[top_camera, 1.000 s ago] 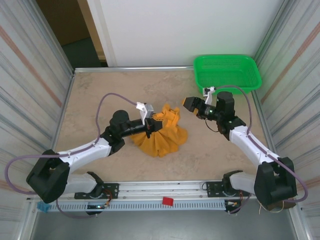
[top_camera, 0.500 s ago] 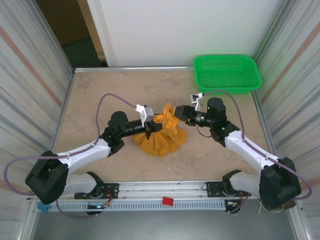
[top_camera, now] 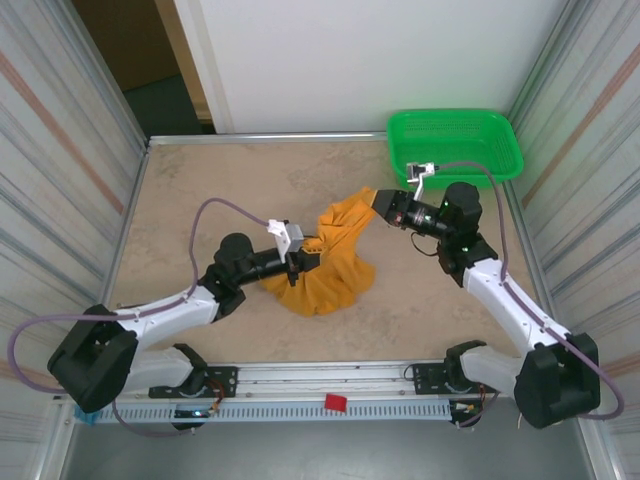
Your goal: Fold the inside-out t-shirt
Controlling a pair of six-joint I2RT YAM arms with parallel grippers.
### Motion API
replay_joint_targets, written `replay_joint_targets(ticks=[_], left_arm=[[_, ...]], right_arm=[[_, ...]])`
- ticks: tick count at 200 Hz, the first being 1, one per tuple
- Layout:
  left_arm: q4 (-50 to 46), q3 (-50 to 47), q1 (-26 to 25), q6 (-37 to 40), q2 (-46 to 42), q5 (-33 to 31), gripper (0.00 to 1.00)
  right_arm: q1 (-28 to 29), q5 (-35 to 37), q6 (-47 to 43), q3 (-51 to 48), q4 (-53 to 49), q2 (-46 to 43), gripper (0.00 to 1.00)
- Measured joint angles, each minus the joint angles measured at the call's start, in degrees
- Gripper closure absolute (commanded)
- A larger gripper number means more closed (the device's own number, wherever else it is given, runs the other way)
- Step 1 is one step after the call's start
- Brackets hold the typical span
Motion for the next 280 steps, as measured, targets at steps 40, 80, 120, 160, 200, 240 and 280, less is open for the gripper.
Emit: replay_joint_targets(ticks=[40,80,120,160,200,240,280], left_arm=[[0.11,-3.41,0.46,-1.44,-2.49,-1.9,0.37],[-7.04,-1.99,2.08,-5.73,-9.84,-5.55,0.16],[-14.05,7.78,5.07,-14.67,-9.46,-9.97,0.04],[-14.45,16.24,9.94,-25.24,1.01,-5.99,0.03],[-7.85,21.59,10.14,-36.85,14.64,6.88,0.07],[13.38,20.72,8.79,-51.87,22.67,15.91,0.73],[25.38,20.28,8.72,-56.94,22.18,17.18,1.0]], right_arm=[[-1.33,-2.05,-0.09,0.02,7.17,-1.7,1.0],[-1.38,-7.08,-0.92,1.7,8.15,-0.55,1.0],[-0.46,-13.53,-2.47,5.27,8.11,1.66,1.0],[2.91,-16.57,-6.78,8.35,4.13,1.77,1.0],[4.48,-17.35,-9.64,9.03,1.68,2.21,1.0],[2.82,-16.68,-11.8,9.01,-1.64,2.38,1.0],[-0.59,-14.88,-12.68,6.01,-2.84,1.77,1.0]])
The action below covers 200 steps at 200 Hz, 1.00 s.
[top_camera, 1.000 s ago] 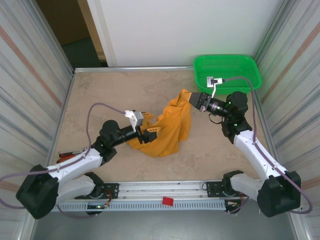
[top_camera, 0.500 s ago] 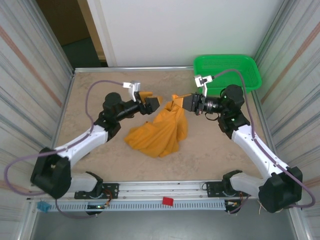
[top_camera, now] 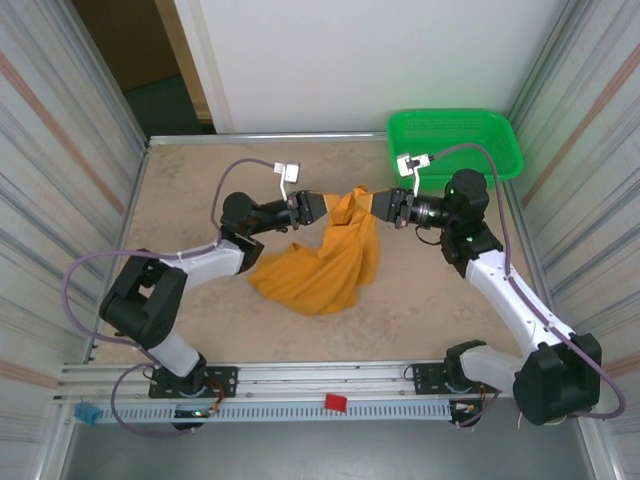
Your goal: Fold the inside-out t-shirt
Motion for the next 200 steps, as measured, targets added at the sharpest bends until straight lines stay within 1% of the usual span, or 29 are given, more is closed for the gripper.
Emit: replay_joint_targets(ticks=[20,69,97,127,144,155,158,161,172,177,184,200], left_arm=[[-0.22,-0.66,0.0,1.22,-3.02,-0.44,1.0],[-5.73,-1.44,0.0,7.76,-12.9,-1.84,1.0],[-8.07,-3.93,0.22,10.38,-16.79,-4.79,1.0],[-8.79,-7.61,0.81,10.47,-19.1,-8.9,1.0],[-9.49,-7.61,0.57,10.43,-19.23,-9.94,1.0],[-7.96,-7.89,0.33,9.29,-19.04,-11.1,1.0],[-7.1,-8.13,0.31,8.98,-18.95,-11.43,1.0],[-5.95,-8.39,0.26,8.0,-18.67,-11.76,1.0],[-1.64,-8.92,0.28,4.7,-17.25,-12.96,1.0],[-0.33,-8.87,0.28,3.39,-16.35,-13.14,1.0],[0.9,-8.7,0.28,1.99,-15.13,-13.14,1.0],[1.14,-7.76,0.17,-0.17,-12.92,-12.94,1.0]], right_arm=[[-1.18,0.68,-0.39,-1.22,-1.55,-0.66,1.0],[-2.34,1.29,-2.25,-2.67,-4.81,-4.22,1.0],[-3.56,3.26,-2.73,-2.8,-5.92,-5.35,1.0],[-4.42,6.51,-3.02,-2.8,-8.72,-6.36,1.0],[-3.74,7.87,-3.06,-2.8,-9.84,-6.08,1.0],[-2.73,9.09,-3.28,-2.75,-10.75,-5.62,1.0],[-2.43,9.57,-3.32,-2.73,-11.06,-5.49,0.98],[-2.05,10.1,-3.56,-2.67,-11.54,-5.27,0.93],[-1.11,11.98,-4.35,-2.16,-13.57,-4.42,0.61],[-0.66,12.92,-4.76,-1.7,-14.88,-3.85,0.53],[-0.17,14.14,-5.33,-1.14,-16.26,-2.97,0.48],[0.22,16.13,-6.51,-0.42,-18.71,-1.9,0.47]])
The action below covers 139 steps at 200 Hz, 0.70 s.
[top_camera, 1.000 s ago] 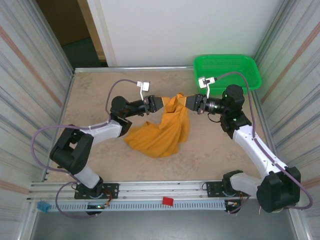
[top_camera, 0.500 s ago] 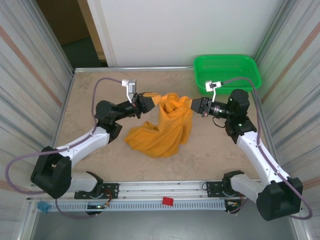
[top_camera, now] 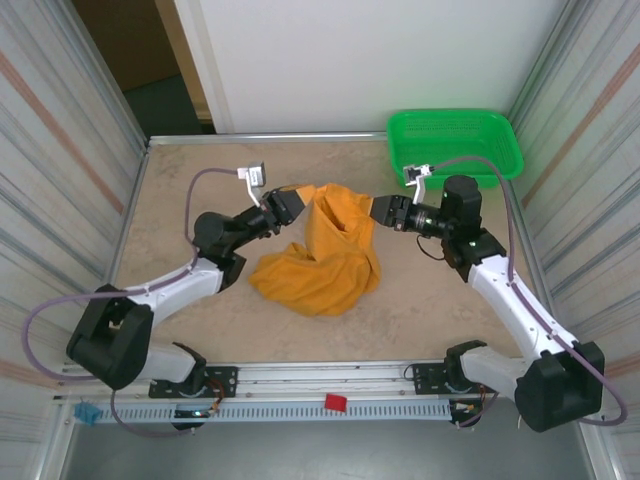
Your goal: Fold the inside-out t-shirt
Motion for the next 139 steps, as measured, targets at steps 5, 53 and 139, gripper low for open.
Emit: replay_joint_targets(ticks=[5,53,139], left_arm=[[-0.35,0.35,-0.07,-0.33,0.37,0.04,1.0],[-7.39,3.67,-0.55,1.07,0.02,2.25,1.0],[-15.87,9.51,-2.27,4.96,-0.07,9.14,1.0]], right_arm=[[0.11,0.76,-0.44,0.09,-0.87,-0.02,0.48],[2.97,6.54,-6.45,5.05,-10.97,-7.15,0.57],[13.57,9.68,-11.91,9.22,-11.61,3.08,0.48]])
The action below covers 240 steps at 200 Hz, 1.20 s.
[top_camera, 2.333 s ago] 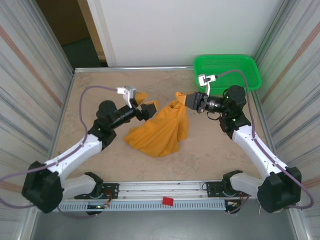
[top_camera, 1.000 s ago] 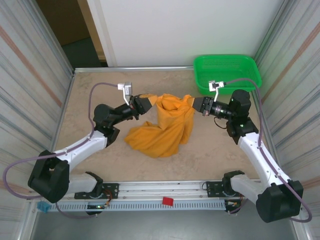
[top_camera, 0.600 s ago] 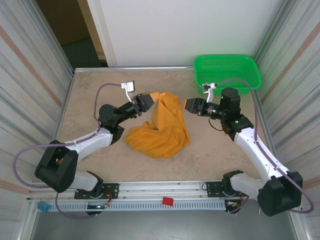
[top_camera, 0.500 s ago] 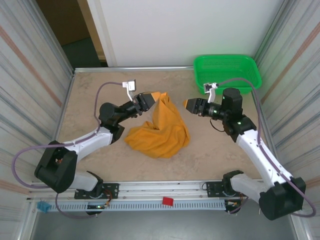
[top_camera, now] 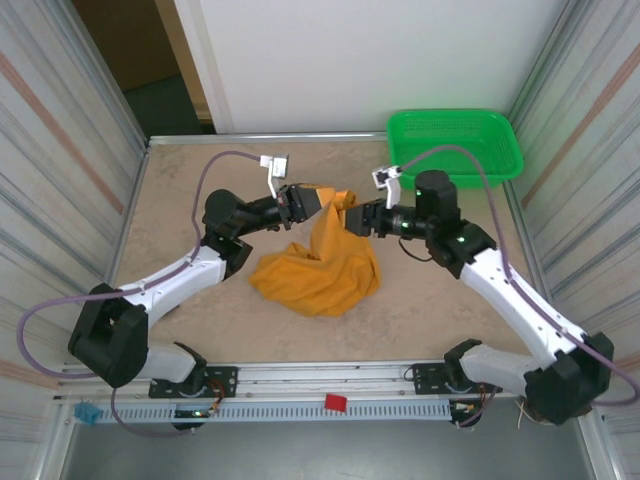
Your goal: Fold the inside-out t-shirt
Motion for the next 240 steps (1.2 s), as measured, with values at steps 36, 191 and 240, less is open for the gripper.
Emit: replay_joint_targets(ticks=[36,191,240], left_arm=[[-1.66,0.22,-0.13,0.55,0.0,-0.09,1.0],[-35.67,-8.2,-22.12,36.96,-16.28,-33.99,0.38],[-36.3,-4.63,-33.27,51.49,-11.21,-54.69,0.34]], right_arm=[[1.33,0.33,-0.85,-1.7,1.33,3.39,1.0],[1.64,14.32,2.6,-3.76,-0.22,-7.3,1.0],[3.37,18.14,2.62,-3.32,-2.05,-4.83,1.0]])
